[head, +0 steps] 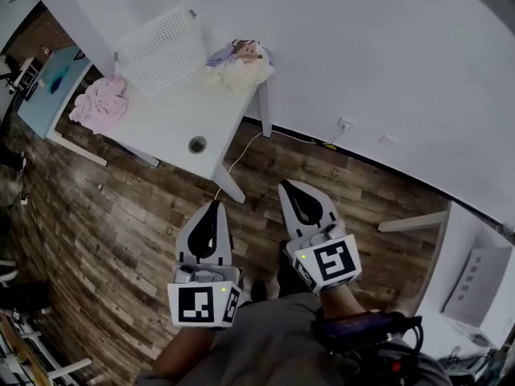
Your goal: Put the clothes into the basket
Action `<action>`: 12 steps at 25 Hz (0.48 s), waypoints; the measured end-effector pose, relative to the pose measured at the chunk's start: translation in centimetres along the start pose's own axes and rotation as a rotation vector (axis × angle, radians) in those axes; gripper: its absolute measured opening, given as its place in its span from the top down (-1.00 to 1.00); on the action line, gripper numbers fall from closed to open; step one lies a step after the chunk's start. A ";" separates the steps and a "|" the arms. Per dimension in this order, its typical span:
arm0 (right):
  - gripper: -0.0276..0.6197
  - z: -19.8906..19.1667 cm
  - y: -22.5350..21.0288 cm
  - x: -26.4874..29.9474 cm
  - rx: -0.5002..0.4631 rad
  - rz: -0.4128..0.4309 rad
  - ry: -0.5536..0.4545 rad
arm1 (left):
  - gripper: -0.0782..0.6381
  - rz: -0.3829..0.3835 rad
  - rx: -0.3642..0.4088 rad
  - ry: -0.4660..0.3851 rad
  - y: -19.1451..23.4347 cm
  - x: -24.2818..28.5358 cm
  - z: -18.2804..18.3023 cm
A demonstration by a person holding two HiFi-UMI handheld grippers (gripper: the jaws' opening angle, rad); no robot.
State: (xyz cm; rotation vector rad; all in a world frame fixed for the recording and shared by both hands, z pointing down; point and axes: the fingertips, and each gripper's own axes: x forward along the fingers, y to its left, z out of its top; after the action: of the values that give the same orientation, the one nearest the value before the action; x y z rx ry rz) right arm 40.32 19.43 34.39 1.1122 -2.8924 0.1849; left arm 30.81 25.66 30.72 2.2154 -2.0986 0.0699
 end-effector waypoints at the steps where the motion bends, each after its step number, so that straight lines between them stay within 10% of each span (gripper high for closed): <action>1: 0.89 0.4 -0.8 0.7 0.002 0.005 -0.006 | 0.76 0.005 0.006 -0.002 0.0 1.0 0.3; 12: 0.89 4.1 -6.8 6.4 -0.029 0.089 -0.046 | 0.76 0.078 0.035 -0.071 -0.8 7.7 4.1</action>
State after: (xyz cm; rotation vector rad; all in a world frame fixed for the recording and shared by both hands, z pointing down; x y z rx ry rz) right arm 40.14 9.68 31.46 0.9978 -2.9770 0.1215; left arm 31.88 17.64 27.37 2.1863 -2.2372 0.0334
